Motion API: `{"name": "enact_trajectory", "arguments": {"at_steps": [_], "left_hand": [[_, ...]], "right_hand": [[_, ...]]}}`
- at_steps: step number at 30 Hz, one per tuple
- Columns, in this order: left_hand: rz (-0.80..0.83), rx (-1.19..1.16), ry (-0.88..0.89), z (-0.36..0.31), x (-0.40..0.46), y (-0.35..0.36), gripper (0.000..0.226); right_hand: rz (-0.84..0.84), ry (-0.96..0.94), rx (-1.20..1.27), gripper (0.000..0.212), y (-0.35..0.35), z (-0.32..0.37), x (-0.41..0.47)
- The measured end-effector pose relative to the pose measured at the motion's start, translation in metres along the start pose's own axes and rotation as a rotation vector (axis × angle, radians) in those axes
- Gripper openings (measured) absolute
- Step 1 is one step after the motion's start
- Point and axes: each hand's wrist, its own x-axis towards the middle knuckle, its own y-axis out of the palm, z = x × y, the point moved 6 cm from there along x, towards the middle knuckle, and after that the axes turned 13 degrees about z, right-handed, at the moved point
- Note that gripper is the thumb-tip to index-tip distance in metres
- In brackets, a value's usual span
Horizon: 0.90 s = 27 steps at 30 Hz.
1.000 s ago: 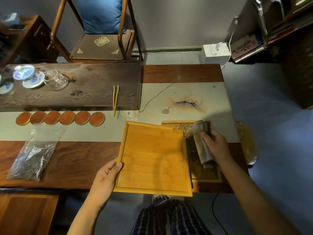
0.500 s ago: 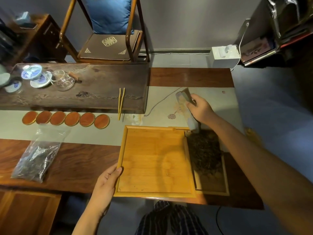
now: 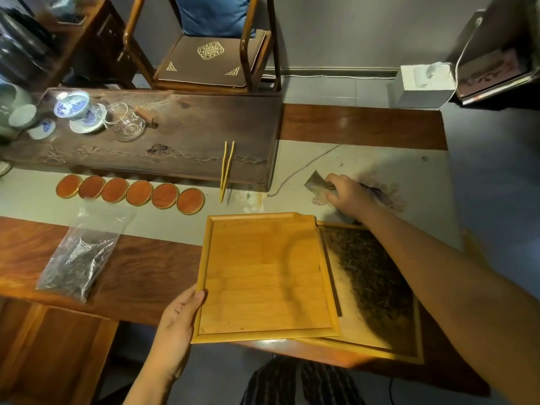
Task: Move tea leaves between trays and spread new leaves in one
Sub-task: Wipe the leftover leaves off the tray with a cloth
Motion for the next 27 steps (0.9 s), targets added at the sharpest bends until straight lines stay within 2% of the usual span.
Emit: {"name": "enact_trajectory", "arguments": {"at_steps": [6,13,15,18,20,22,27], "left_hand": [[0.031,-0.005,0.015,-0.002,0.005,0.003,0.04],[0.043,-0.005,0.062,-0.013,0.007,0.0,0.035],[0.042,-0.011,0.067,-0.017,0.006,-0.005,0.032],[0.065,-0.024,0.06,-0.025,0.007,-0.016,0.031],[0.082,-0.048,0.039,-0.029,0.011,-0.03,0.028],[0.102,-0.057,0.025,-0.034,0.016,-0.049,0.025],[0.2,0.014,0.037,-0.047,0.034,-0.116,0.035]], "right_hand": [[-0.012,0.036,0.029,0.04,-0.005,0.001,-0.007],[-0.461,0.069,0.241,0.027,-0.021,0.04,-0.098],[-0.44,0.11,0.423,0.026,-0.003,0.055,-0.13],[-0.25,0.163,0.719,0.029,0.04,0.088,-0.161],[-0.191,0.204,0.79,0.028,0.063,0.11,-0.168],[-0.239,0.214,0.835,0.022,0.079,0.129,-0.165],[-0.358,0.279,0.812,0.028,0.113,0.171,-0.137]]}}
